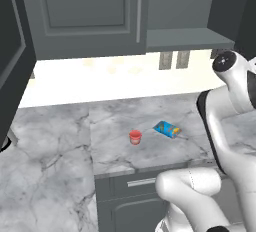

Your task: Pick the pan from the cabinet and place it on the stove. Then turn on the stove burner for the pan.

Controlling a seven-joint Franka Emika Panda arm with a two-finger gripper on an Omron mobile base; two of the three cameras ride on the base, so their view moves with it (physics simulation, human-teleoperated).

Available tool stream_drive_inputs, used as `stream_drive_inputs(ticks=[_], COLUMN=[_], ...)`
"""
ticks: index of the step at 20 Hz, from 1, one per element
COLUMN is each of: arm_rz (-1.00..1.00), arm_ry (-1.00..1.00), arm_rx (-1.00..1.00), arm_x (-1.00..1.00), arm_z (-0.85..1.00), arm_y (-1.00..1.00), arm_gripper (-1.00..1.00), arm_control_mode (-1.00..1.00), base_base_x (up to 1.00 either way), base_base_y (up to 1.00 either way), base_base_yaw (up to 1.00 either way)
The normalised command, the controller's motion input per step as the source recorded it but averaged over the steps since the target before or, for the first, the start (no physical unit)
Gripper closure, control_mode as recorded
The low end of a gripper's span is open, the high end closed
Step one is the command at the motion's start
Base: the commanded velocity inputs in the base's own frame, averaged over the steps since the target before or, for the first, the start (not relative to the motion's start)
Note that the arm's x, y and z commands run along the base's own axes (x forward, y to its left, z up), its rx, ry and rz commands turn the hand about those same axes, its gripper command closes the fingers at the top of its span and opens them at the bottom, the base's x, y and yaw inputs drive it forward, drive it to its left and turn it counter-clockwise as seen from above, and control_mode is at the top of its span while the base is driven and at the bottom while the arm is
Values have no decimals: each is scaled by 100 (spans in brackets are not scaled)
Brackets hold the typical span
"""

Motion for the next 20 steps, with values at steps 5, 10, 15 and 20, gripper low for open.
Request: stream_drive_inputs(ticks=[5,10,15,20], arm_rz=[0,0,-1,0], arm_ry=[1,3,1,-12], arm_rx=[8,11,8,6], arm_x=[0,0,-1,-21], arm_z=[0,-1,-4,-9], arm_y=[-68,-73,-46,48], arm_gripper=[-100,-100,-100,-100], arm_control_mode=[-100,-100,-100,-100], base_base_x=[0,0,0,0], base_base_y=[0,0,0,0], base_base_yaw=[0,0,0,0])
